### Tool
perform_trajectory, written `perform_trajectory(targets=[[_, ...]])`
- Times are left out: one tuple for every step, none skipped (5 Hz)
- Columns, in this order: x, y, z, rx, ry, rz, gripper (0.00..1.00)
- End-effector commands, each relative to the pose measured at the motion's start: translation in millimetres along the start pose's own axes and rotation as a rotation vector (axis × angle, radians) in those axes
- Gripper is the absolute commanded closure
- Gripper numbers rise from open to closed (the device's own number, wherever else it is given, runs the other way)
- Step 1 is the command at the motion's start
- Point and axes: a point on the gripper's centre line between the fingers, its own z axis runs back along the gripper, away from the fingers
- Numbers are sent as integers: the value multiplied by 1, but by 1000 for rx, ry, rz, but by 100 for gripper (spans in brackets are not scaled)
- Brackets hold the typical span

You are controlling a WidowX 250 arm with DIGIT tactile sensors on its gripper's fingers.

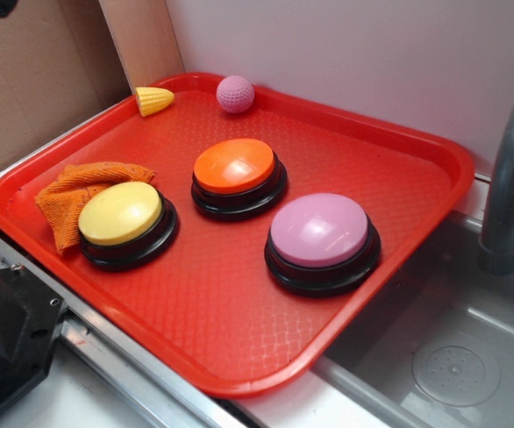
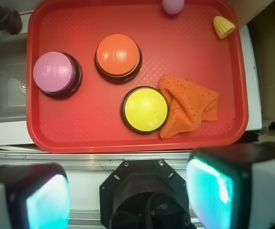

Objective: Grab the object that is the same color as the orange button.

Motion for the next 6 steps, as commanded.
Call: perform_trajectory(targets=[[0, 0, 0, 0, 0, 0, 0], [3, 12, -12, -2, -33, 196, 0], [10, 25, -33, -38, -55, 394, 0], [20, 45, -55, -48, -72, 593, 0], [28, 69, -86, -50, -89, 809, 0], [41, 93, -123, 12, -106, 947, 0]])
